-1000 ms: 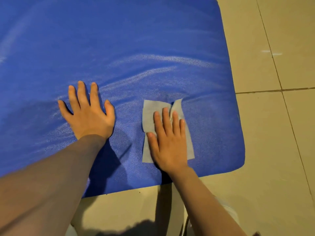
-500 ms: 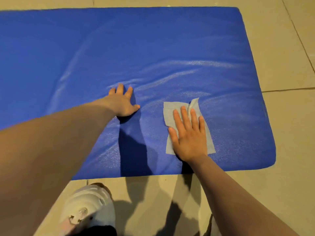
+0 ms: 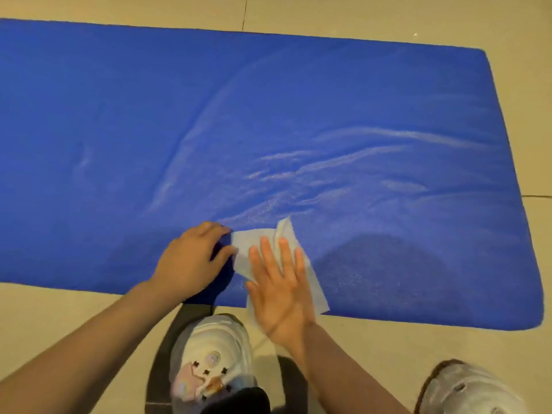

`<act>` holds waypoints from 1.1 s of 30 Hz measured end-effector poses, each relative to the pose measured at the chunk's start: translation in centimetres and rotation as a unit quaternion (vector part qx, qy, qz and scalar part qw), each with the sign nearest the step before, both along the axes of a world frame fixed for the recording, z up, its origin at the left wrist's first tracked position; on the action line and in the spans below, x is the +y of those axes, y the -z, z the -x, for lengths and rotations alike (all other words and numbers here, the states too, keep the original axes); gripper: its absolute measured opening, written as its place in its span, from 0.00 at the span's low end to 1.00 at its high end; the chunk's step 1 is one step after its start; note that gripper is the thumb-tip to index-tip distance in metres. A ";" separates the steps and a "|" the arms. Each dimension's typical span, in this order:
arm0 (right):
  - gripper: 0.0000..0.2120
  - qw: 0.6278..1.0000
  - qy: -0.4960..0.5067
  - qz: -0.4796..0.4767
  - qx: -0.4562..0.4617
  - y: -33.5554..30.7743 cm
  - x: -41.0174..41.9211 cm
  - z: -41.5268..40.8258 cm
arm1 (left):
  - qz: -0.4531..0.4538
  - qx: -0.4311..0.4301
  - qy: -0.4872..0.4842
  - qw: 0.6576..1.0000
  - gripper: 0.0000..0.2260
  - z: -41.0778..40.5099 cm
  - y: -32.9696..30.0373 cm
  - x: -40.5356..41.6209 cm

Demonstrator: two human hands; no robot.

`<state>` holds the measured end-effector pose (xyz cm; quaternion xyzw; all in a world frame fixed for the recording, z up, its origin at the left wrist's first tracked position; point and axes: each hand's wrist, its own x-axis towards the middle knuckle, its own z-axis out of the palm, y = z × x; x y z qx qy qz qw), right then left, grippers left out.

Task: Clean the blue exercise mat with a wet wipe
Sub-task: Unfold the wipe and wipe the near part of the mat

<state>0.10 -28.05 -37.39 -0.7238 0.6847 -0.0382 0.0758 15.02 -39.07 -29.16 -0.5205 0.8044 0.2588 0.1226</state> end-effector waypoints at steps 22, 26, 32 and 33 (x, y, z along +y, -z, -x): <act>0.28 0.965 0.260 0.032 -0.004 0.9 -4.1 5.3 | 0.109 -0.002 -0.003 0.994 0.31 -6.8 4.3 1.4; 0.29 0.999 -0.038 -0.028 -0.006 -0.4 -3.2 -4.9 | 0.107 0.000 0.020 0.994 0.33 -7.7 4.2 0.8; 0.30 0.997 0.065 -0.030 -0.010 0.5 0.6 6.9 | 0.124 0.009 0.034 0.992 0.33 -8.1 4.6 0.6; 0.31 0.989 0.143 -0.030 -0.006 0.4 1.8 9.9 | 0.127 0.011 0.032 0.991 0.33 -8.1 4.7 0.8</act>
